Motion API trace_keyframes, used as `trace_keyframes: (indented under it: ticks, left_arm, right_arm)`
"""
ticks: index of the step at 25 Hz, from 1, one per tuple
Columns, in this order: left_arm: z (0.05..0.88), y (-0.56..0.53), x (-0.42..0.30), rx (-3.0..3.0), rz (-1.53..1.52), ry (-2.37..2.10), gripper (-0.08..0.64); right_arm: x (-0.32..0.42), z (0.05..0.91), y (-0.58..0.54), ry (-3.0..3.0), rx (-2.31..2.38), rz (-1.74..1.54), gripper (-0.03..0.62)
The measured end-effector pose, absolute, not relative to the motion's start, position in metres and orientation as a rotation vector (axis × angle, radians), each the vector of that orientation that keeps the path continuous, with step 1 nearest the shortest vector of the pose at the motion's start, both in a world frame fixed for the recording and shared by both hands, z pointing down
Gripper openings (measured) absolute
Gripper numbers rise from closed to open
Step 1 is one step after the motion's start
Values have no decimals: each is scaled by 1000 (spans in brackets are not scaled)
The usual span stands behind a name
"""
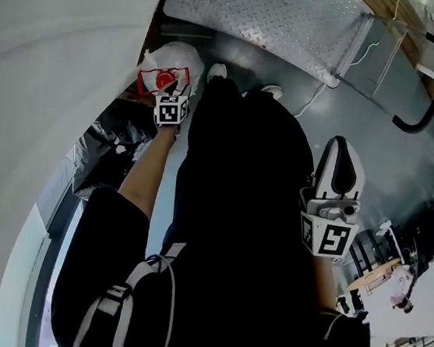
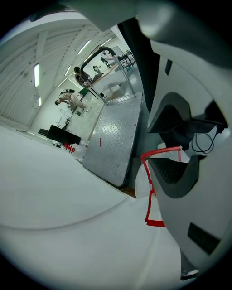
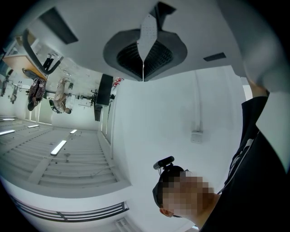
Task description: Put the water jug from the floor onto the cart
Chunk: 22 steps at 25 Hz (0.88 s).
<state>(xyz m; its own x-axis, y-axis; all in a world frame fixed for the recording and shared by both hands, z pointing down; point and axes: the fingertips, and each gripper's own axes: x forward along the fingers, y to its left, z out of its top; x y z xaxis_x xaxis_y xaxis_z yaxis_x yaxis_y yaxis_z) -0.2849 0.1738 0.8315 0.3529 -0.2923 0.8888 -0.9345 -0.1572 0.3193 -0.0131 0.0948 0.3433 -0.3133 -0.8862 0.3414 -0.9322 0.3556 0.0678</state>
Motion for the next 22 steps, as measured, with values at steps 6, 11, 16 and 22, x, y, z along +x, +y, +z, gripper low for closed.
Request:
trace_keyframes:
  ticks: [6,11,16,22]
  left_arm:
    - [853,173,-279,1623,857,-1079,165]
    - [867,173,-275,1599,857,-1072,165]
    - [878,169,-272,1574,844,-1068,164]
    - [891,163,-274,1554,859,-1069,165]
  right_arm:
    - [-3,350,90,-2271,1632,214,18]
    - [-2,362,90,-2253,1628,242,18]
    - [-4,364,84,-2252,1623,240,18]
    - [-4,373,76,-2245,1619,258,18]
